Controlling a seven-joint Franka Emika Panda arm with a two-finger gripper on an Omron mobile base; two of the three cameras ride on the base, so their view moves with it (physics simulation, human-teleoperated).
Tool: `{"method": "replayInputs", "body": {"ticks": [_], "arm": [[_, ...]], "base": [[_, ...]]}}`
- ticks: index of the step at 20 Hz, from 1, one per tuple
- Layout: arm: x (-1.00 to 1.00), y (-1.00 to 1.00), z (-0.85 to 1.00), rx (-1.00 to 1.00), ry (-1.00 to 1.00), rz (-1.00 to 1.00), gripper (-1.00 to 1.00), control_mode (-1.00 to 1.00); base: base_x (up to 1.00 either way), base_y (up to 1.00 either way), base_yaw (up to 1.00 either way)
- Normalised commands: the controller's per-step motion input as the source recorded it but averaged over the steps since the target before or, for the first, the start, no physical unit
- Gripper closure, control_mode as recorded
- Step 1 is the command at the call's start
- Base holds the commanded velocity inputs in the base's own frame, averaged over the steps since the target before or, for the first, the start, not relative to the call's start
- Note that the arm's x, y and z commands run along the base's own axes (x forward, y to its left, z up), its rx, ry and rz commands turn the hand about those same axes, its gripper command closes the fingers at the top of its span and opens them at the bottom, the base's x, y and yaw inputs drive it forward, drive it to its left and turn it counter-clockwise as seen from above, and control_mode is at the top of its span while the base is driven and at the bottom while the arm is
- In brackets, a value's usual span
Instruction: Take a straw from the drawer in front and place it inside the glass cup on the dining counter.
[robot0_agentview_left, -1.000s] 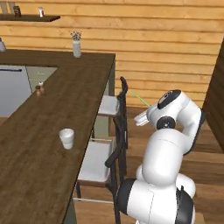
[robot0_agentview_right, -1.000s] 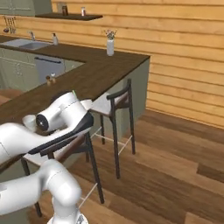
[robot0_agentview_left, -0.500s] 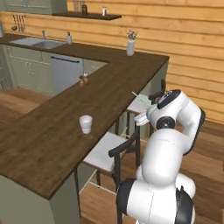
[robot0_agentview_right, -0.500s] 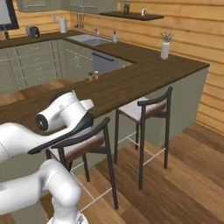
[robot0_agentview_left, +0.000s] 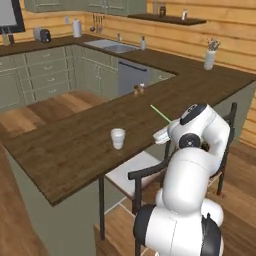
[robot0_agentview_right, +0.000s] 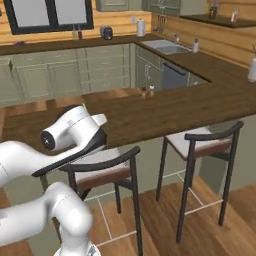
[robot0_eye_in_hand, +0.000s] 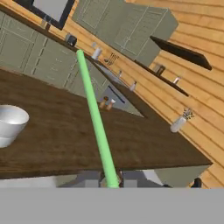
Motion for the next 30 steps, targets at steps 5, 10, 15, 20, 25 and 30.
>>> {"method": "replayInputs", "body": {"ticks": [5, 10, 15, 20, 25, 30], "arm": [[0.00, 0.00, 0.00, 0.00, 0.00, 0.00, 1.00, 1.00], [0.00, 0.00, 0.00, 0.00, 0.00, 0.00, 1.00, 1.00], [0.00, 0.00, 0.00, 0.00, 0.00, 0.00, 1.00, 1.00], [0.00, 0.00, 0.00, 0.00, 0.00, 0.00, 1.00, 1.00], [0.00, 0.00, 0.00, 0.00, 0.00, 0.00, 1.00, 1.00], [0.00, 0.00, 0.00, 0.00, 0.00, 0.00, 1.00, 1.00]], "base": [[0.22, -0.32, 0.67], [0.11, -0.39, 0.66], [0.07, -0.69, 0.55], [0.24, -0.85, 0.30], [0.87, -0.40, 0.09], [1.00, -0.30, 0.14]]}}
